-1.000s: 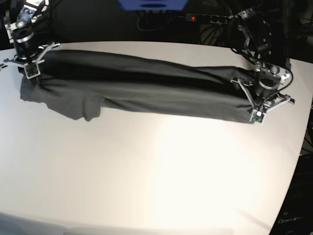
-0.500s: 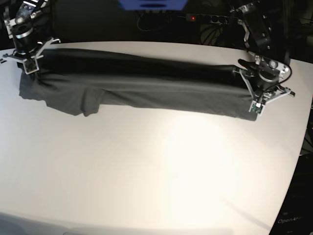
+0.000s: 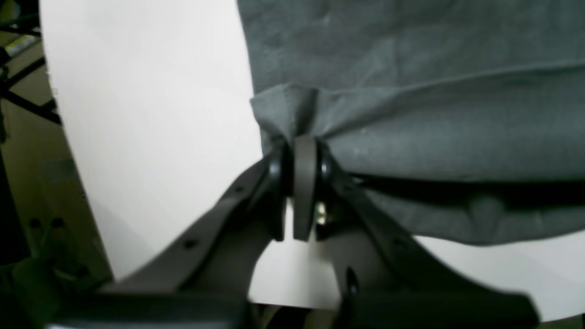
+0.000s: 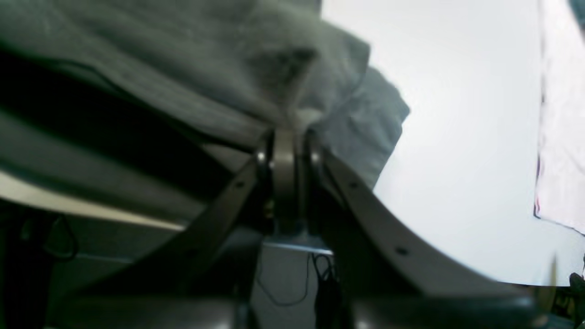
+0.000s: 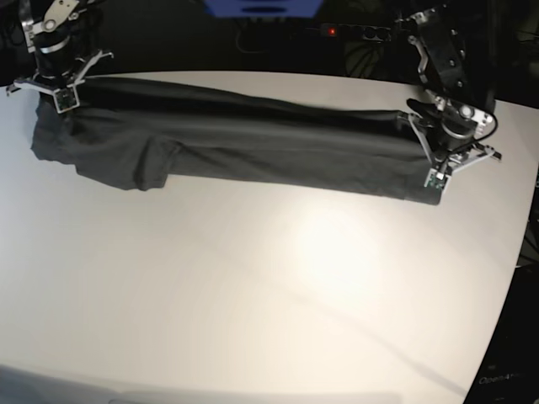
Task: Fold the T-shirt properly
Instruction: 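Lower the hem onto the collar edge and adjust the left gripper's hold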
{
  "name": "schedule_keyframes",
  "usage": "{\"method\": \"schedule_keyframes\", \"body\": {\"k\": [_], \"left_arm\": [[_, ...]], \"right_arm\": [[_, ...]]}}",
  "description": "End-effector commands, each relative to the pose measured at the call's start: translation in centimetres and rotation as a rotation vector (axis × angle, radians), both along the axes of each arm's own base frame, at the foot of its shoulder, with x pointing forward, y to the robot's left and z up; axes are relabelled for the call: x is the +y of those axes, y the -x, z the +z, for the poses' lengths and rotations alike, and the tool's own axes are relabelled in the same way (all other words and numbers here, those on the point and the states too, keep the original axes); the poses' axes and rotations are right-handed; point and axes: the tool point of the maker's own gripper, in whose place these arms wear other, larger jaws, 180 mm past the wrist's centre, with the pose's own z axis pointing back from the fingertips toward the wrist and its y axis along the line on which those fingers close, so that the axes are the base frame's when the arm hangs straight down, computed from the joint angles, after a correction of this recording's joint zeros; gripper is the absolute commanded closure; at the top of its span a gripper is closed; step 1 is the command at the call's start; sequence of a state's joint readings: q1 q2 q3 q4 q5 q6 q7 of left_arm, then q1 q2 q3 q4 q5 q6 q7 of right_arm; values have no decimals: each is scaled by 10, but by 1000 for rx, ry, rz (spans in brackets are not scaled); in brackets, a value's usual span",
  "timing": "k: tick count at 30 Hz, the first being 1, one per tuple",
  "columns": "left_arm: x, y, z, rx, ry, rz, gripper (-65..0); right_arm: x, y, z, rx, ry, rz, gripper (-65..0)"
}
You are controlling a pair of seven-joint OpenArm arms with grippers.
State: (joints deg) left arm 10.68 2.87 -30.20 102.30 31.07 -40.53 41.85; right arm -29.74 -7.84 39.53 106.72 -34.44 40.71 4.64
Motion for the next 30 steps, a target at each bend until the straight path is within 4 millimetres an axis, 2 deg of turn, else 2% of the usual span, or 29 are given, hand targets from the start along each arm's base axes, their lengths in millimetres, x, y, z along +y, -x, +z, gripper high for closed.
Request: {"method": "schedule_keyframes", "body": {"k": [1, 5, 10, 14, 17, 19, 24, 27, 30], "left_arm": [[4, -7, 9, -32, -18, 3, -24], [5, -8, 10, -35, -18, 3, -24], [9, -4, -3, 5, -15, 0, -23], [14, -3, -4, 13, -26, -3, -23], [14, -3, -2, 11, -29, -4, -25], [16, -2, -2, 10, -33, -3, -26], [17, -1, -1, 10, -35, 0, -27], [17, -1, -1, 10, -37, -2, -27], [17, -1, -1, 10, -37, 0, -27]], "right_arm": [[-4, 2, 7, -14, 20, -4, -3], [-3, 4, 4, -9, 12, -11, -3], [0, 13, -19, 31, -44, -30, -6], [1, 13, -20, 32, -47, -31, -9], [0, 5, -18, 13, -46, -34, -12], [0, 4, -18, 12, -46, -34, -61], [0, 3, -17, 8, -48, -33, -305], [0, 3, -17, 7, -46, -31, -424], [-1, 3, -17, 7, -44, -30, -469]]}}
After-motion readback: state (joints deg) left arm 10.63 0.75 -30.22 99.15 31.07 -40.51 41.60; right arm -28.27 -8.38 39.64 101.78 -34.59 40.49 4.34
